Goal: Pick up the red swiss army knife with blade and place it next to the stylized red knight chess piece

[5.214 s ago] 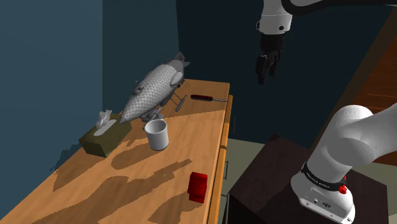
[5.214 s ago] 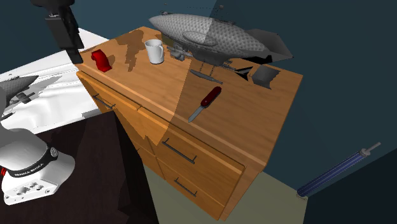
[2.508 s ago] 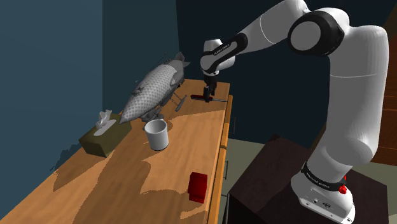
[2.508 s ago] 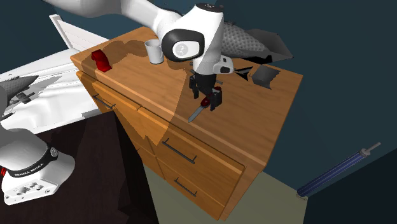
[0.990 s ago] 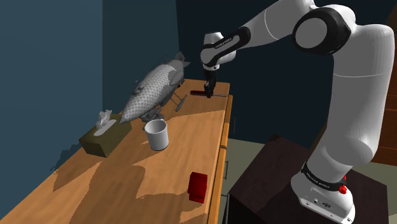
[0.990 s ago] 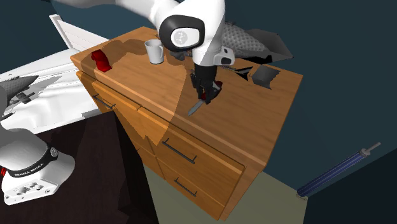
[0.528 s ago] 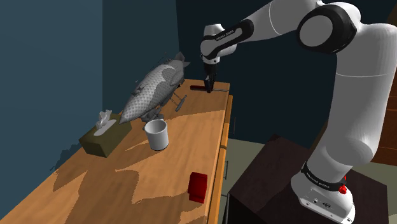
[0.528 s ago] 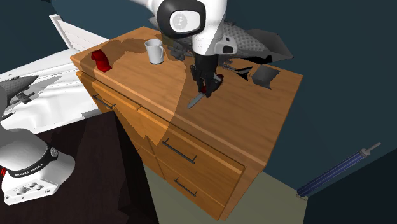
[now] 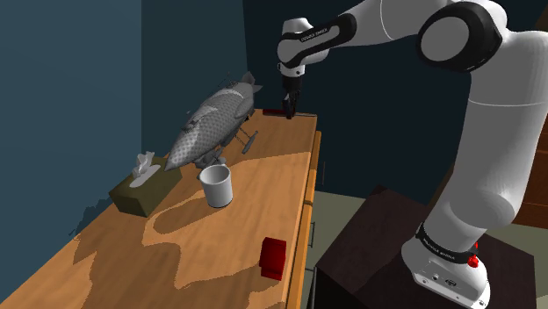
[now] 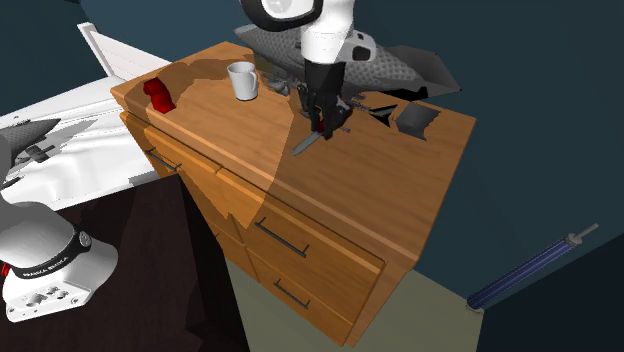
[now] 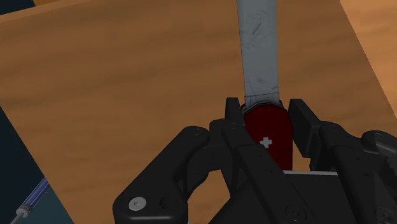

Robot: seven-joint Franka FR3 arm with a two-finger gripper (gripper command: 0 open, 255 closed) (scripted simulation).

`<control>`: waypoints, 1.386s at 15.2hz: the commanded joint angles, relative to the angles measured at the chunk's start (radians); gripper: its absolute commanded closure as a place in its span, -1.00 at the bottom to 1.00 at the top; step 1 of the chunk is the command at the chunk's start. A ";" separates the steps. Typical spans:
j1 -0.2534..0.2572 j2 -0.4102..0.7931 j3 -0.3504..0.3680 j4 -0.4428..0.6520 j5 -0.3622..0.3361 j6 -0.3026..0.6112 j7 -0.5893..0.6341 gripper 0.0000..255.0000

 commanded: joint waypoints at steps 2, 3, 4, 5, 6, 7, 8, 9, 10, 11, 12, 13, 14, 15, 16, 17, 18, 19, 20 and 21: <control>0.000 -0.006 0.000 0.033 -0.001 -0.040 0.002 1.00; 0.000 -0.009 0.000 0.044 -0.002 -0.053 0.002 1.00; 0.000 -0.011 -0.001 0.054 -0.002 -0.066 0.003 1.00; 0.000 -0.013 -0.001 0.065 -0.003 -0.078 0.003 1.00; 0.000 -0.014 -0.001 0.076 -0.003 -0.091 0.003 1.00; 0.000 -0.016 -0.001 0.088 -0.003 -0.104 0.004 1.00; 0.000 -0.017 -0.001 0.100 -0.004 -0.117 0.004 1.00; 0.000 -0.018 -0.001 0.112 -0.004 -0.130 0.004 1.00; 0.000 -0.019 -0.001 0.124 -0.004 -0.143 0.004 1.00; 0.000 -0.019 -0.001 0.124 -0.004 -0.144 0.004 1.00; 0.014 -0.038 0.006 0.099 -0.008 -0.136 0.026 1.00; 0.027 -0.056 0.013 0.074 -0.012 -0.130 0.047 1.00; 0.041 -0.073 0.021 0.051 -0.015 -0.123 0.069 1.00; 0.054 -0.089 0.030 0.030 -0.019 -0.118 0.091 1.00; 0.068 -0.104 0.038 0.010 -0.021 -0.112 0.113 1.00; 0.080 -0.119 0.047 -0.009 -0.024 -0.108 0.135 1.00; 0.093 -0.132 0.056 -0.026 -0.026 -0.103 0.157 1.00; 0.106 -0.144 0.066 -0.042 -0.028 -0.100 0.180 1.00; 0.119 -0.156 0.075 -0.057 -0.030 -0.096 0.202 1.00; 0.131 -0.166 0.085 -0.070 -0.031 -0.093 0.225 1.00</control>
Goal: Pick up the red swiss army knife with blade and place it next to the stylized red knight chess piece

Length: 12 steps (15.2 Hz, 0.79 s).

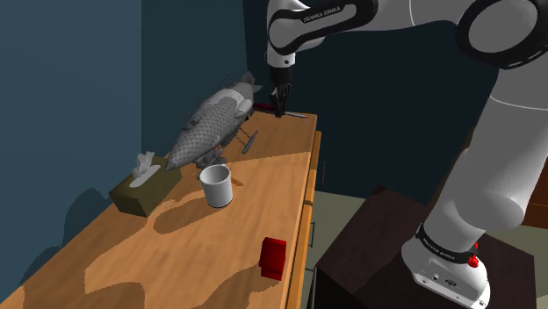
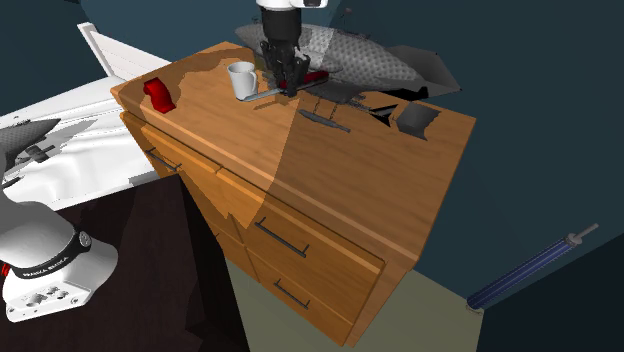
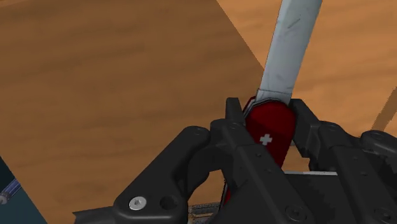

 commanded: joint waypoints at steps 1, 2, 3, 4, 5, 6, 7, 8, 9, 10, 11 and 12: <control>0.027 -0.018 0.022 -0.022 -0.002 0.006 0.048 1.00; 0.040 -0.027 0.032 -0.033 -0.003 0.008 0.070 1.00; 0.052 -0.035 0.043 -0.043 -0.004 0.011 0.093 1.00; 0.064 -0.041 0.054 -0.051 -0.004 0.013 0.116 1.00; 0.076 -0.047 0.064 -0.058 -0.005 0.014 0.139 1.00; 0.088 -0.052 0.075 -0.064 -0.005 0.016 0.162 1.00; 0.101 -0.056 0.086 -0.069 -0.006 0.017 0.185 1.00; 0.113 -0.059 0.097 -0.073 -0.006 0.018 0.208 1.00; 0.125 -0.061 0.107 -0.075 -0.006 0.018 0.232 1.00; 0.137 -0.062 0.118 -0.077 -0.006 0.019 0.255 1.00; 0.150 -0.062 0.129 -0.077 -0.007 0.019 0.278 1.00; 0.162 -0.061 0.140 -0.076 -0.007 0.019 0.301 1.00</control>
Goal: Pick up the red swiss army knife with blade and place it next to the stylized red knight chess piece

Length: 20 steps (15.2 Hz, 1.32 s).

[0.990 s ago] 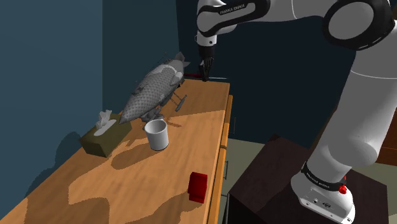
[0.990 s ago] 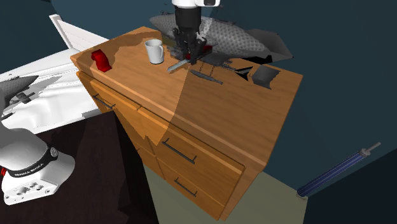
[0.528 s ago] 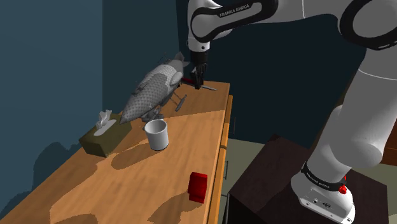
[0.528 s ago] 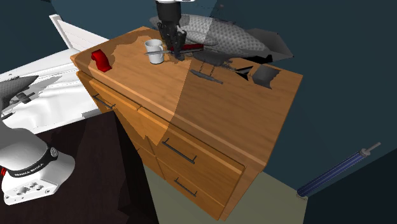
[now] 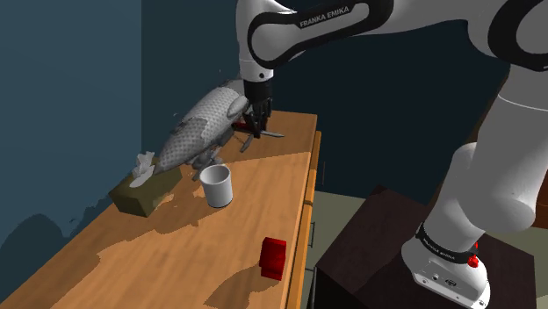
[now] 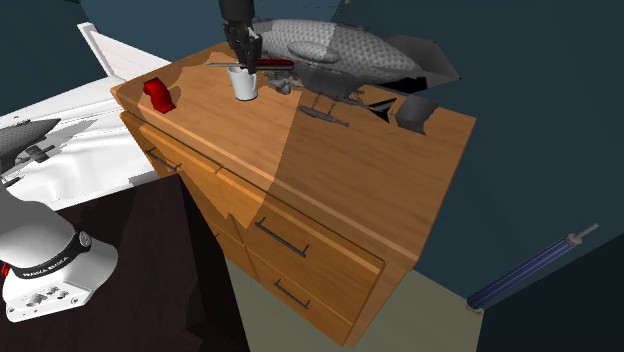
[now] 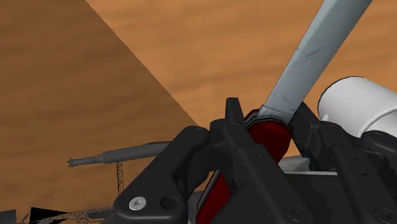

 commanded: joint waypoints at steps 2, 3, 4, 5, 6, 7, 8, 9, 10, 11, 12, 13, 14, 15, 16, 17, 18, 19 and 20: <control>0.037 0.000 0.034 0.002 0.000 0.002 0.067 1.00; 0.049 0.004 0.045 0.006 -0.001 0.001 0.090 1.00; 0.061 0.008 0.055 0.012 -0.002 0.000 0.114 1.00; 0.074 0.014 0.066 0.019 -0.003 -0.001 0.137 1.00; 0.086 0.020 0.077 0.027 -0.005 -0.002 0.161 1.00; 0.098 0.028 0.088 0.037 -0.007 -0.004 0.184 1.00; 0.111 0.037 0.098 0.047 -0.009 -0.006 0.208 1.00; 0.124 0.046 0.108 0.059 -0.011 -0.009 0.231 1.00; 0.137 0.056 0.119 0.072 -0.014 -0.011 0.255 1.00; 0.150 0.068 0.129 0.086 -0.017 -0.014 0.279 1.00; 0.163 0.080 0.138 0.102 -0.021 -0.018 0.302 1.00; 0.176 0.094 0.148 0.119 -0.025 -0.022 0.326 1.00; 0.190 0.108 0.157 0.137 -0.029 -0.026 0.349 1.00; 0.203 0.123 0.166 0.157 -0.034 -0.031 0.373 1.00; 0.217 0.140 0.175 0.178 -0.040 -0.036 0.396 1.00; 0.232 0.157 0.184 0.200 -0.045 -0.042 0.419 1.00; 0.247 0.176 0.191 0.224 -0.052 -0.049 0.442 1.00; 0.262 0.195 0.199 0.250 -0.058 -0.056 0.465 1.00; 0.278 0.215 0.206 0.278 -0.065 -0.064 0.487 1.00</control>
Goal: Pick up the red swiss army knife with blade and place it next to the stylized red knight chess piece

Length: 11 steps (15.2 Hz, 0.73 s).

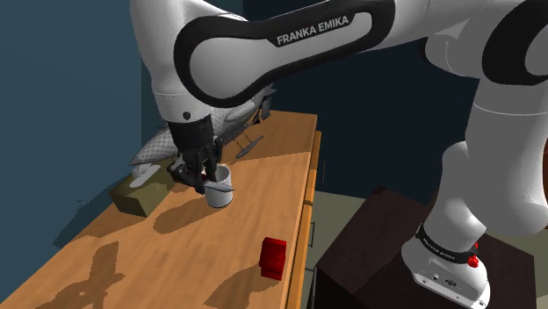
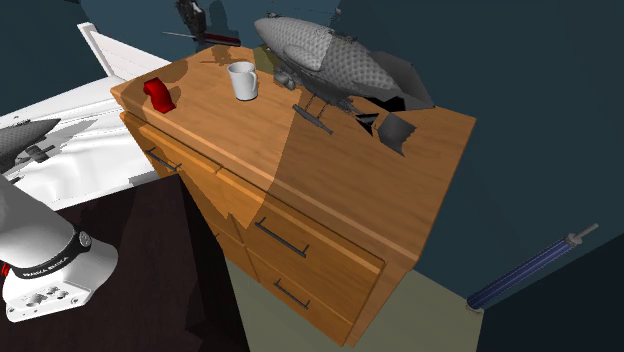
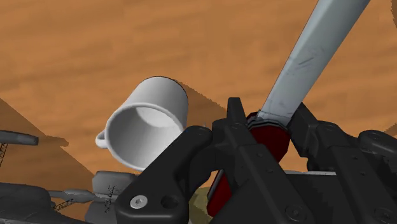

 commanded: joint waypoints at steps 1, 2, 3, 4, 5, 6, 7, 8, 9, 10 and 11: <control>0.034 0.044 0.015 0.052 -0.015 -0.010 0.050 1.00; 0.034 0.045 0.014 0.040 -0.016 0.004 0.050 1.00; 0.033 0.046 0.014 0.027 -0.016 0.017 0.050 1.00; 0.033 0.046 0.013 0.015 -0.016 0.030 0.050 1.00; 0.033 0.048 0.013 0.003 -0.017 0.043 0.051 1.00; 0.033 0.049 0.013 -0.008 -0.017 0.056 0.051 1.00; 0.032 0.051 0.013 -0.019 -0.018 0.068 0.052 1.00; 0.032 0.053 0.012 -0.030 -0.019 0.081 0.052 1.00; 0.032 0.055 0.012 -0.040 -0.020 0.094 0.053 1.00; 0.032 0.058 0.011 -0.051 -0.020 0.106 0.053 1.00; 0.032 0.060 0.011 -0.061 -0.021 0.119 0.054 1.00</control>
